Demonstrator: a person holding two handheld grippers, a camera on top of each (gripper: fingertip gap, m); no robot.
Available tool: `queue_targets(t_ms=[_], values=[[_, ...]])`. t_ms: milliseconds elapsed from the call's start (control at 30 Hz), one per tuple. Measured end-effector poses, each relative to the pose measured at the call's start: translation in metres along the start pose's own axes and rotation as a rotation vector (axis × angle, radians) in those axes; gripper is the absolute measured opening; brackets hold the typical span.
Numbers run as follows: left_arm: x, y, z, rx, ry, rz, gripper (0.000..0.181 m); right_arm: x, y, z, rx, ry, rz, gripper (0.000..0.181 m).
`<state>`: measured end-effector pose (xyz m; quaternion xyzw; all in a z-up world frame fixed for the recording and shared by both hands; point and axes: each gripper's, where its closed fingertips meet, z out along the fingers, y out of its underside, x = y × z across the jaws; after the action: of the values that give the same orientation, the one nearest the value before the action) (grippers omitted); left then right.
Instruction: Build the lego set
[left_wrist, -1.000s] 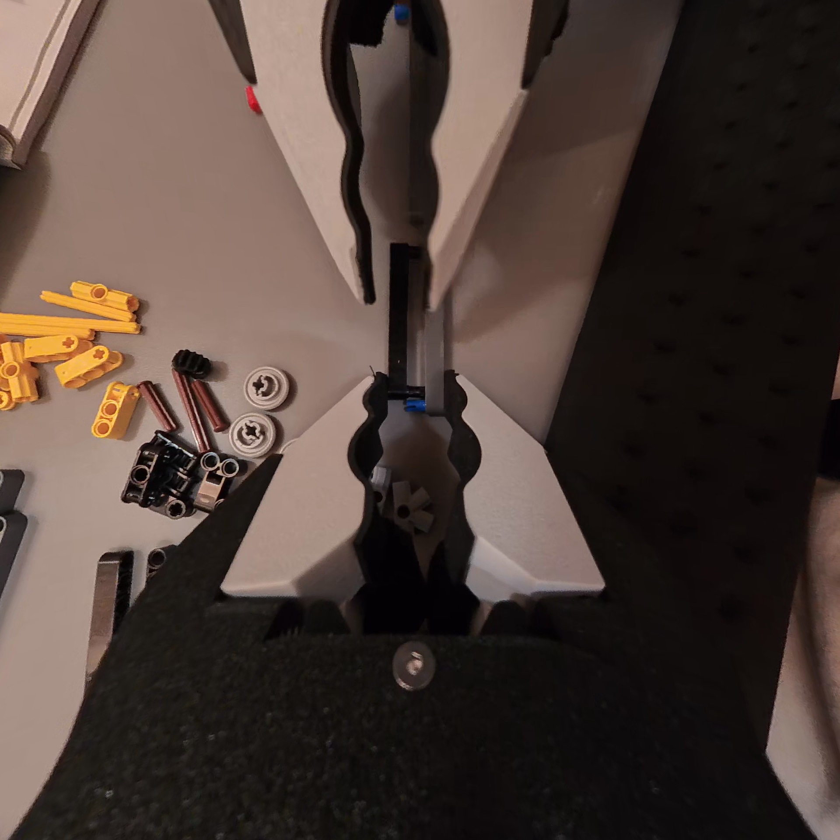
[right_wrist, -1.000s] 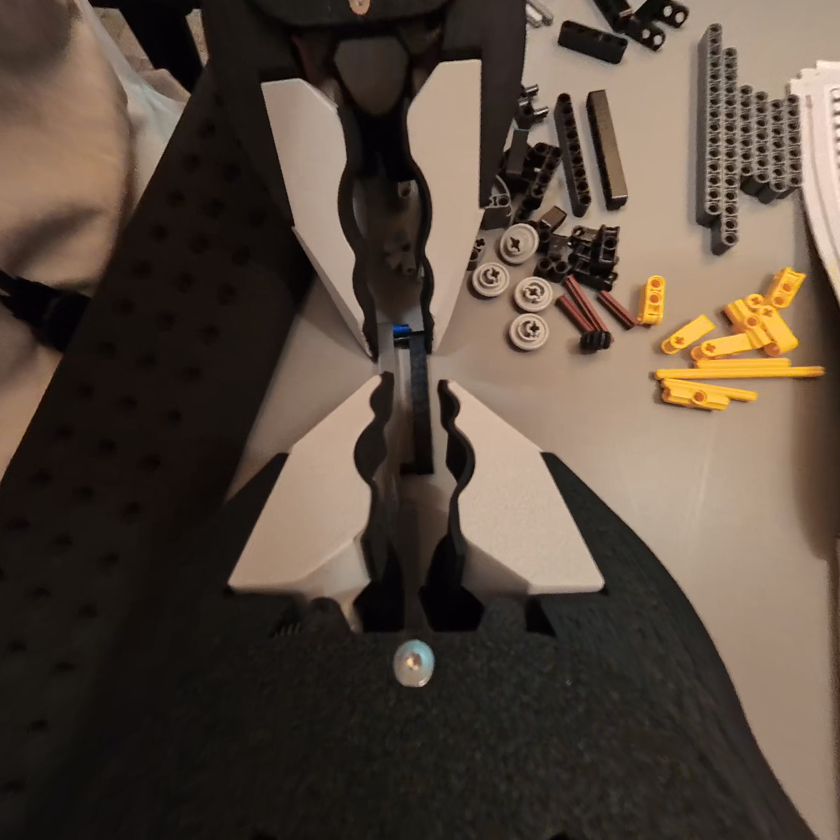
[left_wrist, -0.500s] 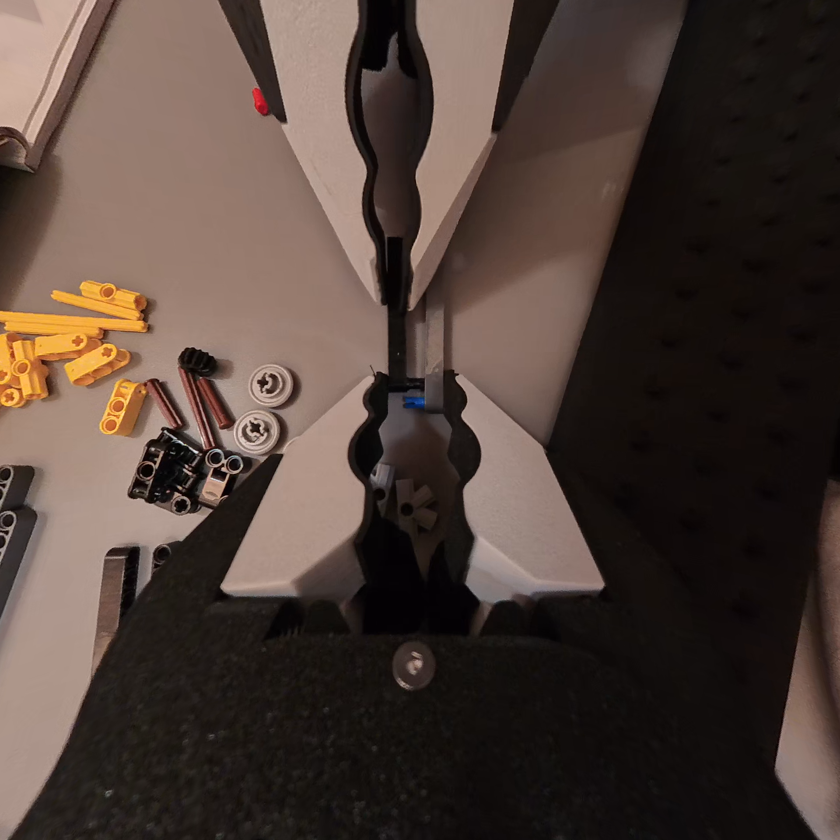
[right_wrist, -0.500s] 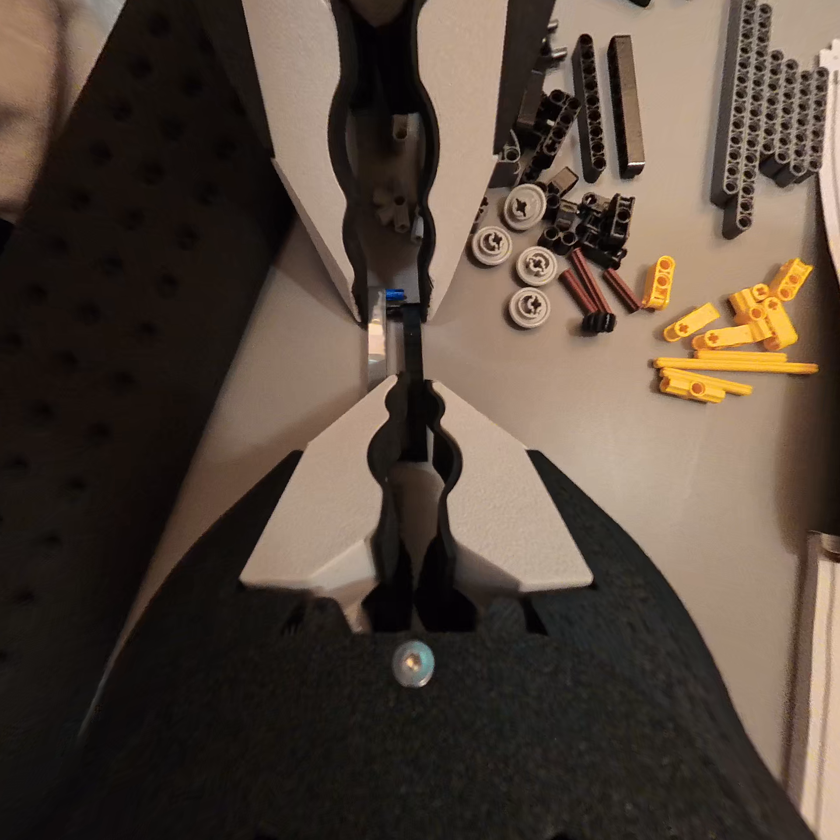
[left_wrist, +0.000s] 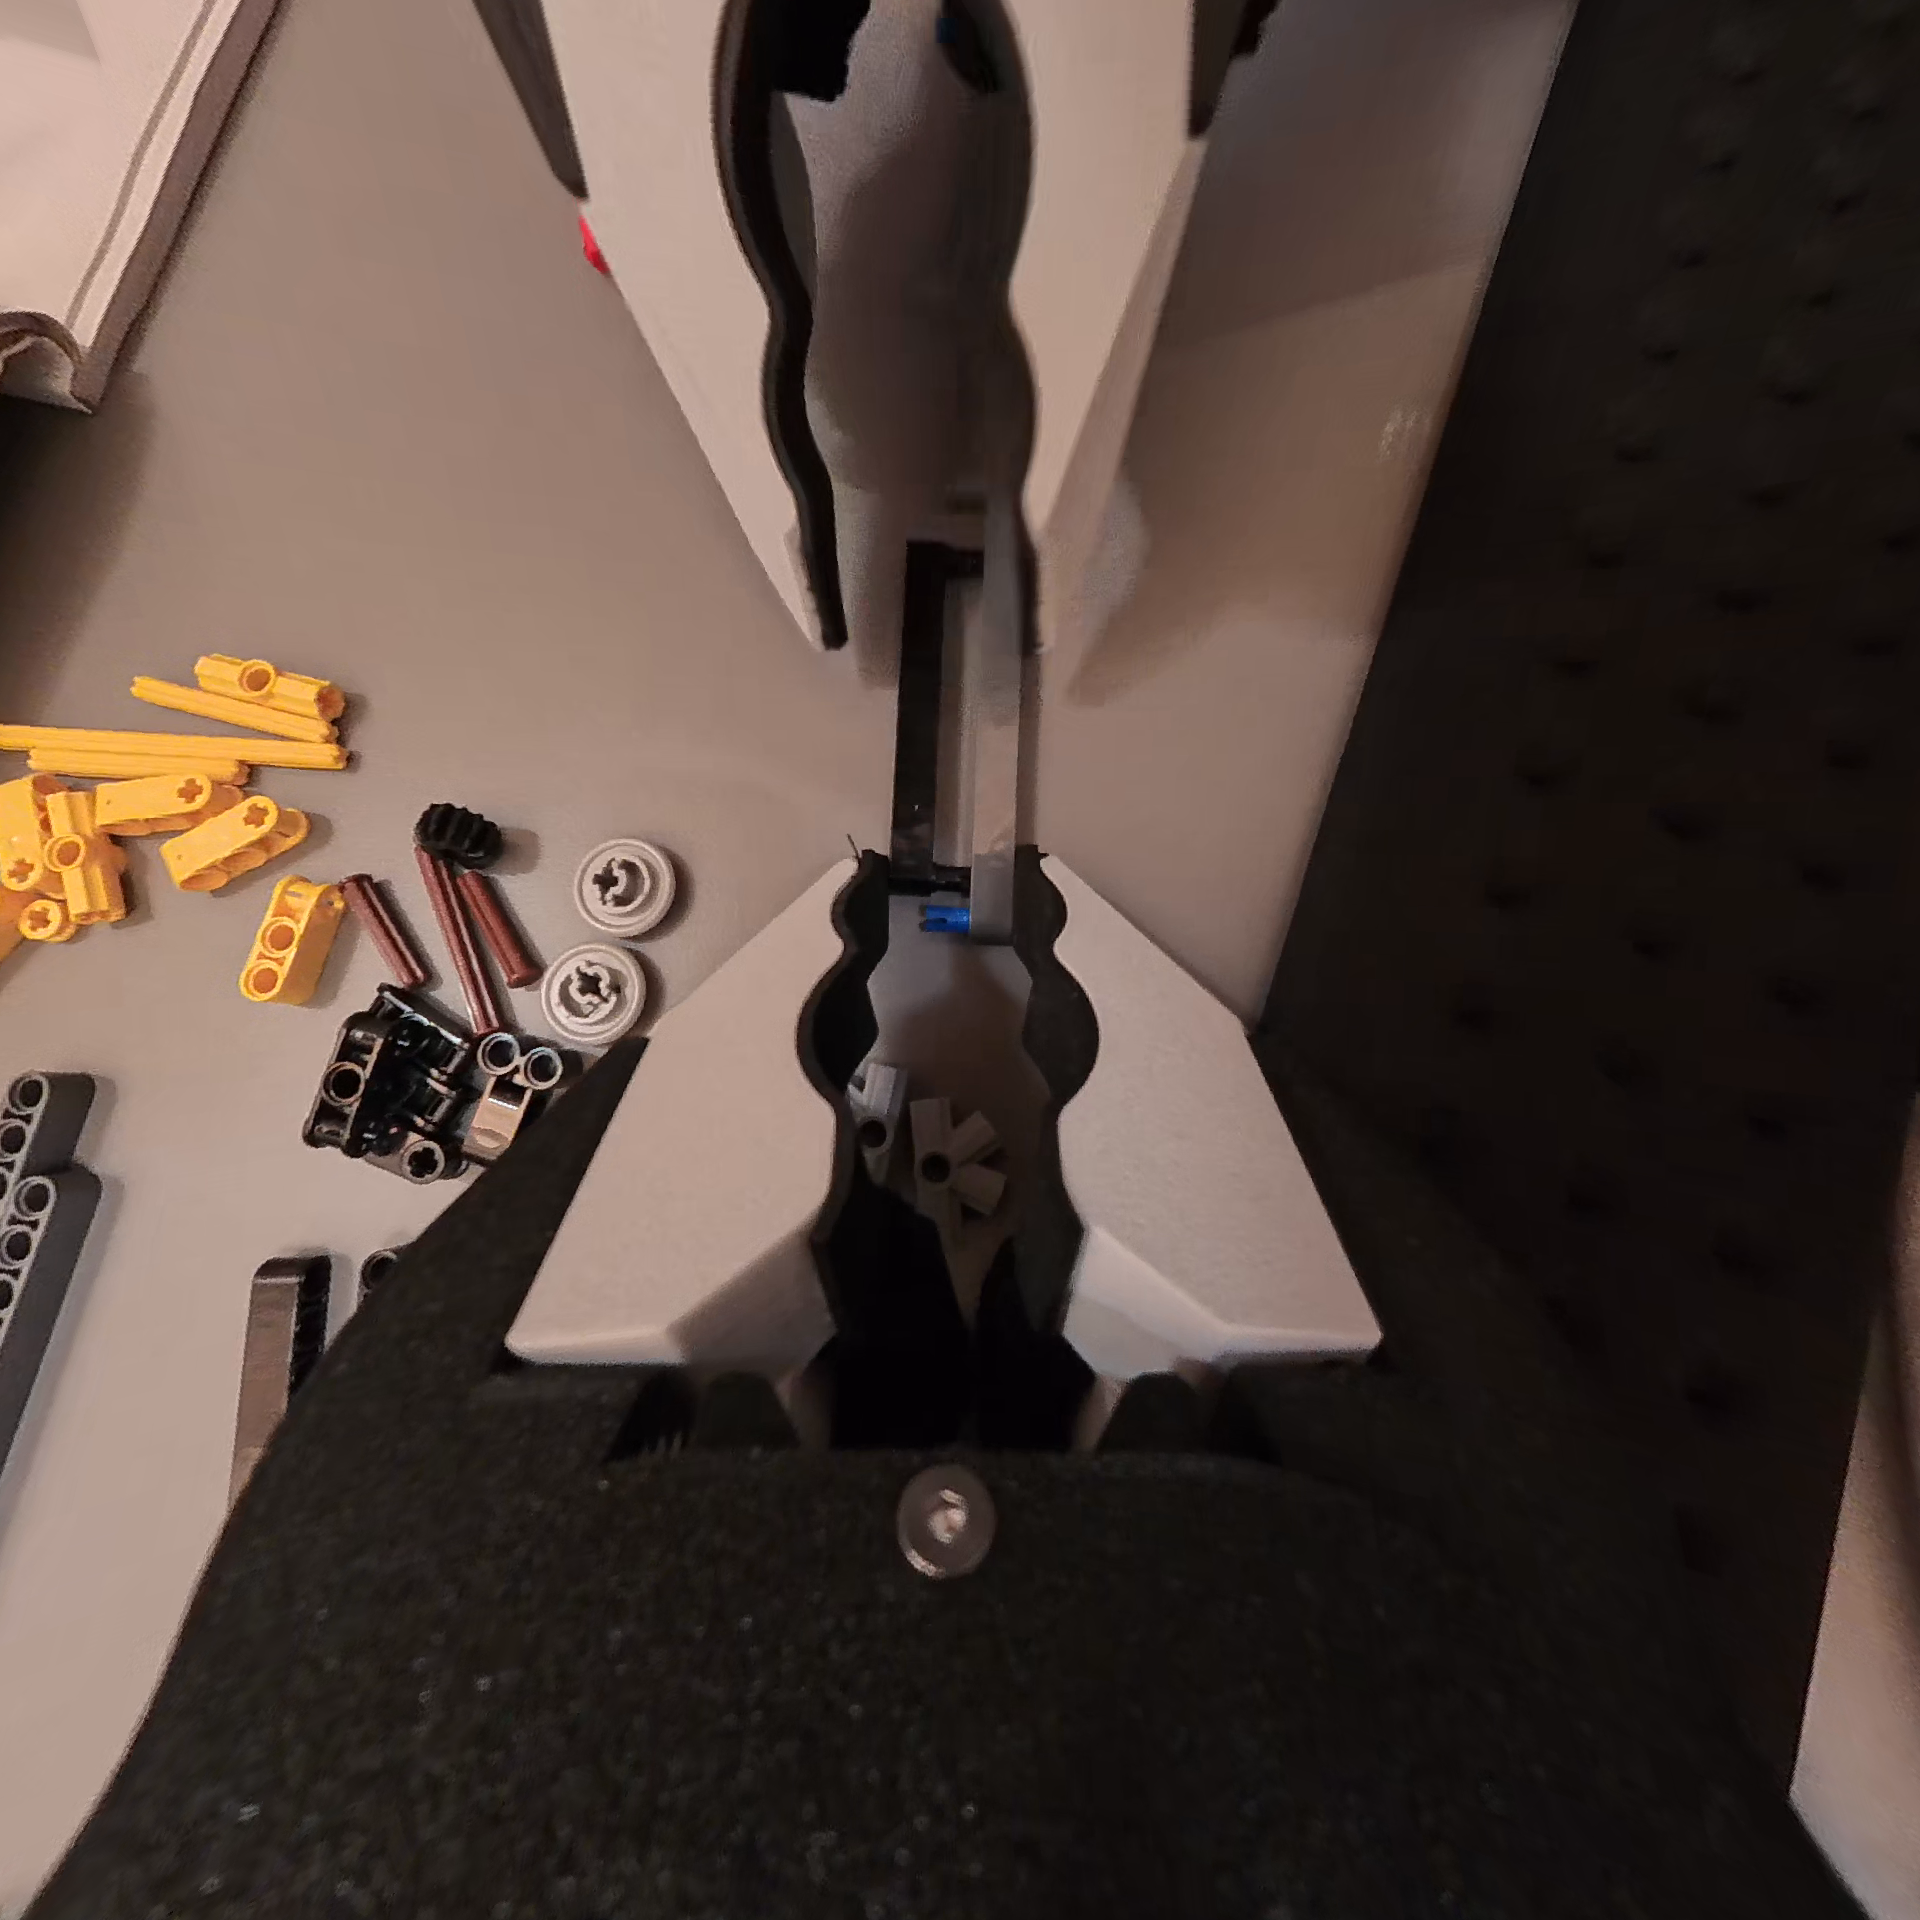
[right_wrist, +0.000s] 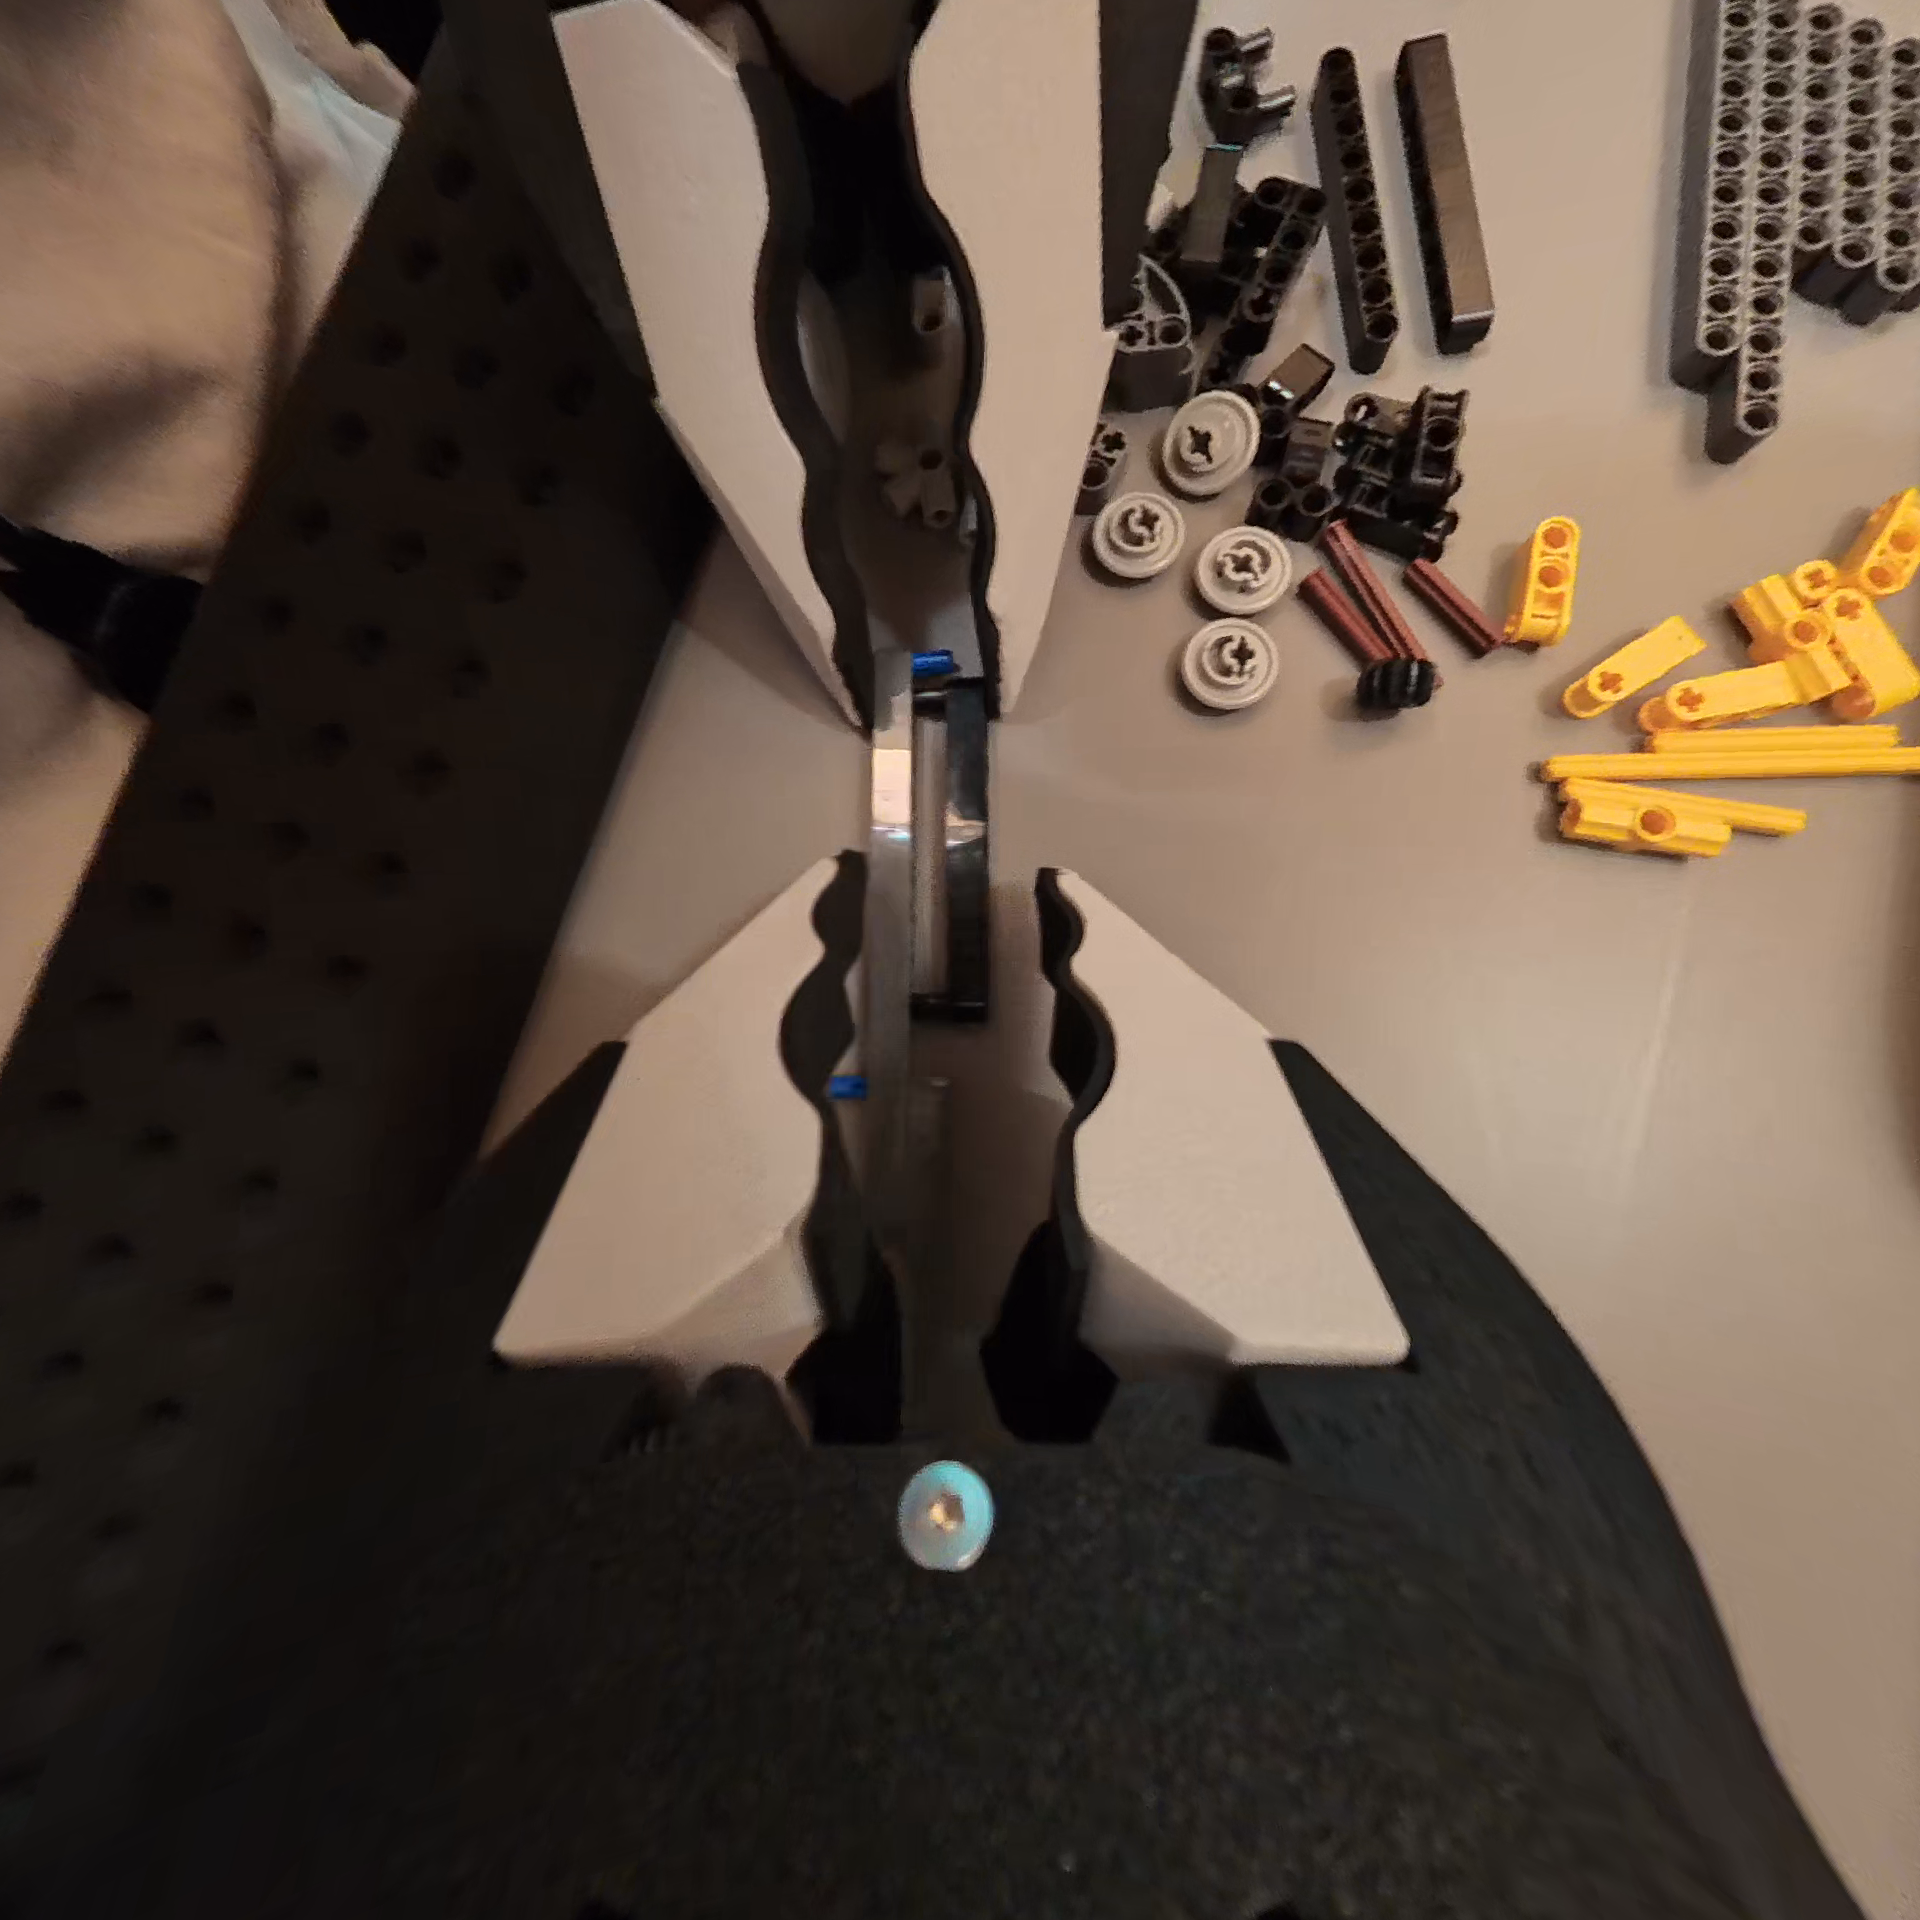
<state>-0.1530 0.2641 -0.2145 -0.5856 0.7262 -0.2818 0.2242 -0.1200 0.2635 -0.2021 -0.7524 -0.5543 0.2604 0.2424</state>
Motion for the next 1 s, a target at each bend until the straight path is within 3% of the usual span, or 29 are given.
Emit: queue_targets(t_ms=[100,233,700,1000], values=[[0.0,0.0,0.0,0.0,0.0,-0.003,0.023,-0.004,0.011,-0.001,-0.056,0.03,-0.026,0.039],[-0.001,0.0,0.0,-0.002,-0.006,-0.005,0.022,0.001,0.019,-0.001,-0.096,0.143,-0.118,0.027],[-0.003,0.0,0.0,-0.002,0.003,-0.018,0.022,0.0,0.021,-0.002,-0.049,0.084,-0.059,0.023],[-0.003,0.0,0.001,-0.004,0.008,-0.014,0.022,0.0,0.022,-0.002,-0.107,0.108,-0.103,0.022]])
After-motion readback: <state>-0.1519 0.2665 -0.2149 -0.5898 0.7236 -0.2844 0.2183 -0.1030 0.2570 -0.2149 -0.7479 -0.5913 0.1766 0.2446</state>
